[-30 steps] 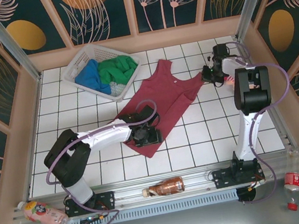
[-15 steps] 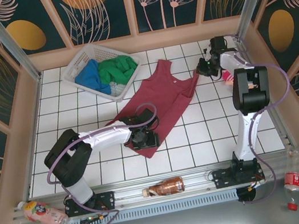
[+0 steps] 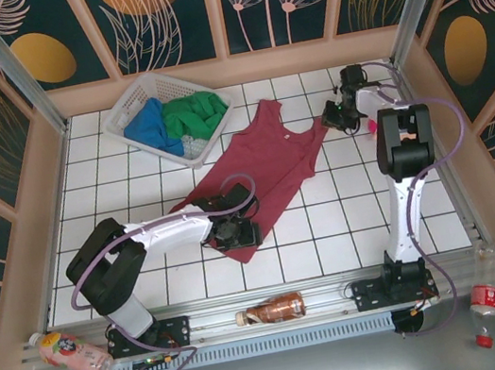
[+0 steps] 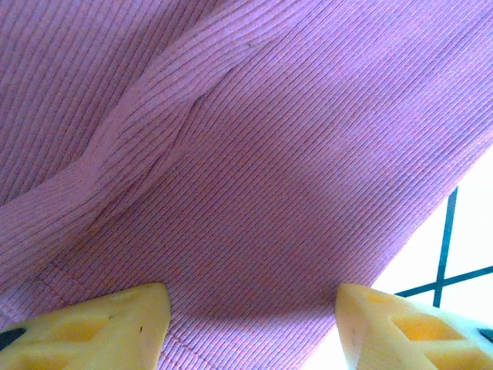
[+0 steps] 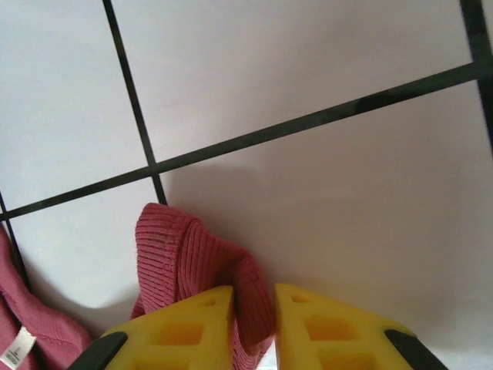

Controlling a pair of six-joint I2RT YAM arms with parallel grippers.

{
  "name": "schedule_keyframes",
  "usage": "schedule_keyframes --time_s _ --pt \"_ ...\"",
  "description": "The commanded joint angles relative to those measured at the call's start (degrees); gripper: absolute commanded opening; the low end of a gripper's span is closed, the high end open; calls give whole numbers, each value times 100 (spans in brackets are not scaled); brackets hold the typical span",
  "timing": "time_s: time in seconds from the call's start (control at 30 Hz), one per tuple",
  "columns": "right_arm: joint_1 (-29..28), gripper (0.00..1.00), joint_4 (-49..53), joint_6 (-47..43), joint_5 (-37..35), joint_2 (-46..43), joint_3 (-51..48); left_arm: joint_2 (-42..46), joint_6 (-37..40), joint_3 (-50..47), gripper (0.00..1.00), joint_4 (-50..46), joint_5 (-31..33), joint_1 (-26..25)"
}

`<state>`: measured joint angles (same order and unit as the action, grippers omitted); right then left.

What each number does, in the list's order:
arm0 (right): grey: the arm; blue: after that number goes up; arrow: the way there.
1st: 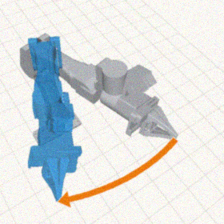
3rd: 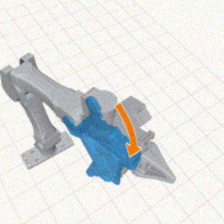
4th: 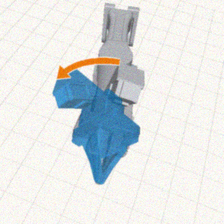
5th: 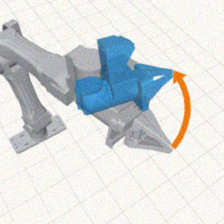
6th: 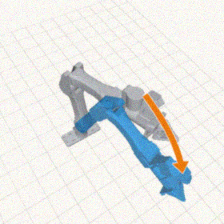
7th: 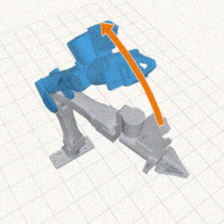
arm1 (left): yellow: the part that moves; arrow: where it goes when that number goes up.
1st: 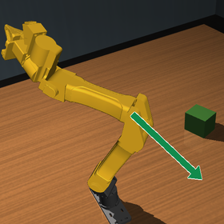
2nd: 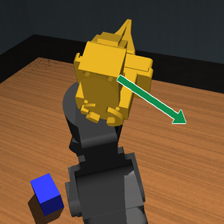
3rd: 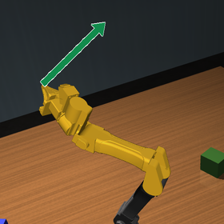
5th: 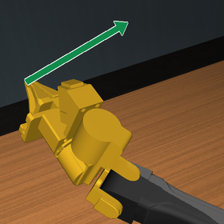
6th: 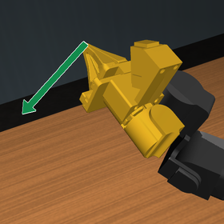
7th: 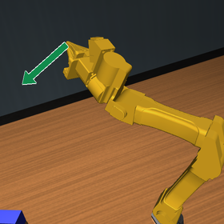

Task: Fold and stack the tank tops

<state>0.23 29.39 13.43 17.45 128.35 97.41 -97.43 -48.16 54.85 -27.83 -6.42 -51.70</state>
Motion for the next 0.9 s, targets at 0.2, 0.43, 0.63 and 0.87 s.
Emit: schedule_keyframes --time_s 0.2,0.43,0.63,0.87 --pt "-128 28 332 -221 -321 -756 -132 -115 46 42 61 -739 124 11" --pt "-60 32 355 -556 -143 -1206 -830 -111 0 678 61 -854 150 -5" --pt "-24 36 297 -689 -251 -1826 -1666 -296 144 1553 62 -925 305 -111" --pt "29 41 -140 -537 -111 -2017 -2233 -1314 1273 2838 65 -366 619 -198"
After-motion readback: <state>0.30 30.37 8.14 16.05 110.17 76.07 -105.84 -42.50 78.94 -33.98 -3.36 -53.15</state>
